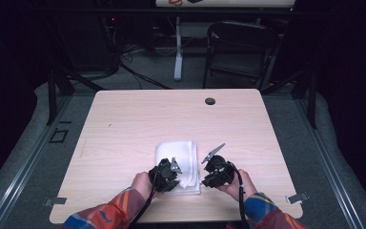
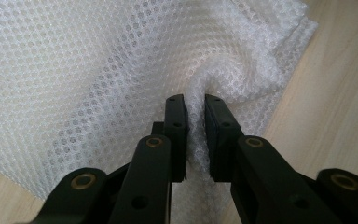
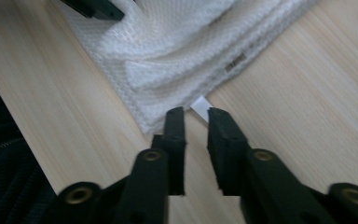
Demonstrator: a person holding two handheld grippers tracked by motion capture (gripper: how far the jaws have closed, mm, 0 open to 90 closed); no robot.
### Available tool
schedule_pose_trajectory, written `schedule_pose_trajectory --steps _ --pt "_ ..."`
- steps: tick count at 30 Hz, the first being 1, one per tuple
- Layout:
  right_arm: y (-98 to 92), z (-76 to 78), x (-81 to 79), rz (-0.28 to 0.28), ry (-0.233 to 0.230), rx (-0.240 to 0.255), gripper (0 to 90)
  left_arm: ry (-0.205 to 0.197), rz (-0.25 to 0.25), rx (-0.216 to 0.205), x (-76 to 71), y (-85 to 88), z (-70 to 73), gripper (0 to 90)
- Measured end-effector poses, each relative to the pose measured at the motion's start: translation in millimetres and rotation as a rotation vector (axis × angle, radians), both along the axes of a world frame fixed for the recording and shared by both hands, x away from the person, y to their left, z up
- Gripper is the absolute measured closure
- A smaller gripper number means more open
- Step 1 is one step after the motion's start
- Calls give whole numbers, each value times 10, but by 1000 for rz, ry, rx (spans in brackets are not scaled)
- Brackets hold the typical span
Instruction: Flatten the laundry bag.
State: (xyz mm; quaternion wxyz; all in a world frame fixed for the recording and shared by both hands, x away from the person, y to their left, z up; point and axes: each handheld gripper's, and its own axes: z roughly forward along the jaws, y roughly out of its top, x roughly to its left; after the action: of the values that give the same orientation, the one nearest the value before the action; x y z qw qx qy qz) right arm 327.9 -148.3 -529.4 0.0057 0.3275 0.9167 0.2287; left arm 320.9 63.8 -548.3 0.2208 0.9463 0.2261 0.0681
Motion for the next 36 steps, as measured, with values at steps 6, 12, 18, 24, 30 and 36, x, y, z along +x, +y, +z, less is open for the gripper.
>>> schedule_pose_trajectory --steps 6,12,18,24,30,36 --pt "140 -59 4 38 12 -13 900 -2 -7 -3 5 11 14 815" --pt "277 -106 27 64 -5 -32 900 -9 -18 -10 5 15 20 818" --pt "412 -191 44 84 -20 -50 900 -16 -24 -4 3 16 18 816" --pt "431 -228 71 99 -15 -68 900 -28 -14 -16 16 45 57 819" --pt "406 -257 75 84 -10 -31 900 -32 -4 -27 11 65 93 820" --pt "394 -261 92 97 -5 -23 900 -33 -3 -31 31 77 109 820"
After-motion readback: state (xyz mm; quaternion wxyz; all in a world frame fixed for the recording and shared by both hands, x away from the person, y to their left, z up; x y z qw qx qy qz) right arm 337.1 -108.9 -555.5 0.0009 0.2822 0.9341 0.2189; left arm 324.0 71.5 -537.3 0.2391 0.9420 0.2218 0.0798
